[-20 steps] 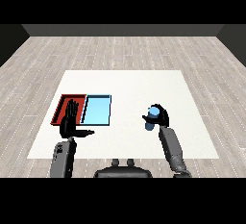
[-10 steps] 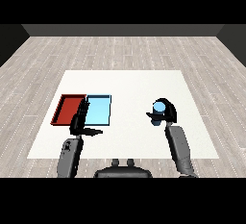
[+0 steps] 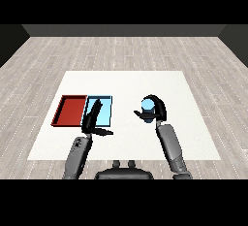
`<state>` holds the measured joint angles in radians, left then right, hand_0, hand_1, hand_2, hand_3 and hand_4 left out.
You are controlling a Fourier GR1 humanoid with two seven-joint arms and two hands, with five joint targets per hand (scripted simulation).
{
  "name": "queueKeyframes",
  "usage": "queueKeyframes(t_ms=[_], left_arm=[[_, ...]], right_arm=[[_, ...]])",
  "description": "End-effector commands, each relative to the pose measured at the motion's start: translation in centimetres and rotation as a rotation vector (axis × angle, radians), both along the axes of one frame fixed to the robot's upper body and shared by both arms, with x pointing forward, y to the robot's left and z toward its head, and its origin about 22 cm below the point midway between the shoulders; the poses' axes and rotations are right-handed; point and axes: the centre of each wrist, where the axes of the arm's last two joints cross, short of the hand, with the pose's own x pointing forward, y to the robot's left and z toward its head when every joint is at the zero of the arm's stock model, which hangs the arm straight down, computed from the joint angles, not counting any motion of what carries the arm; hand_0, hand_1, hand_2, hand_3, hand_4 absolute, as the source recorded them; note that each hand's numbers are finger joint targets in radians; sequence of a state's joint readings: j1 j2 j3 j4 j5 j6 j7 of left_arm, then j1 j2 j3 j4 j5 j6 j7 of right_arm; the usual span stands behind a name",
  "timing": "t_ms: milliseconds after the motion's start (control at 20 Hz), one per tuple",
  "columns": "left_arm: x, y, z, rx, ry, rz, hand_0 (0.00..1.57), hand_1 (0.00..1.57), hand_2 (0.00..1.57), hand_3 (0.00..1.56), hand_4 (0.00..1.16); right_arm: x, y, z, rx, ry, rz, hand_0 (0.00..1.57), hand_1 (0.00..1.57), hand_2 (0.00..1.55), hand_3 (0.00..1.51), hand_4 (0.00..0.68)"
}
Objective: Pick the blue can and put it in the blue box
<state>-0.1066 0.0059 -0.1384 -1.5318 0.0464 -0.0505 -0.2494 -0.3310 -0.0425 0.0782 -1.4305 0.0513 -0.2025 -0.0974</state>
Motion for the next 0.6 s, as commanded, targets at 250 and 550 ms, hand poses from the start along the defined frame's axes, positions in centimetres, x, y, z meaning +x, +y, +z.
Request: queueKeyframes(t_ms=[250, 550], left_arm=[[0.3, -2.5, 0.4, -0.015, 0.063, -0.052, 0.00, 0.00, 0.00, 0.00, 0.00], [0.4, -5.0, 0.6, -0.027, 0.105, -0.093, 0.00, 0.00, 0.00, 0.00, 0.00]], right_arm=[[0.4, 4.7, 2.6, -0.064, -0.038, 0.013, 1.44, 1.44, 1.45, 1.40, 0.609], [0.7, 4.3, 0.6, -0.062, -0.046, 0.050, 1.46, 1.46, 1.46, 1.40, 0.608]])
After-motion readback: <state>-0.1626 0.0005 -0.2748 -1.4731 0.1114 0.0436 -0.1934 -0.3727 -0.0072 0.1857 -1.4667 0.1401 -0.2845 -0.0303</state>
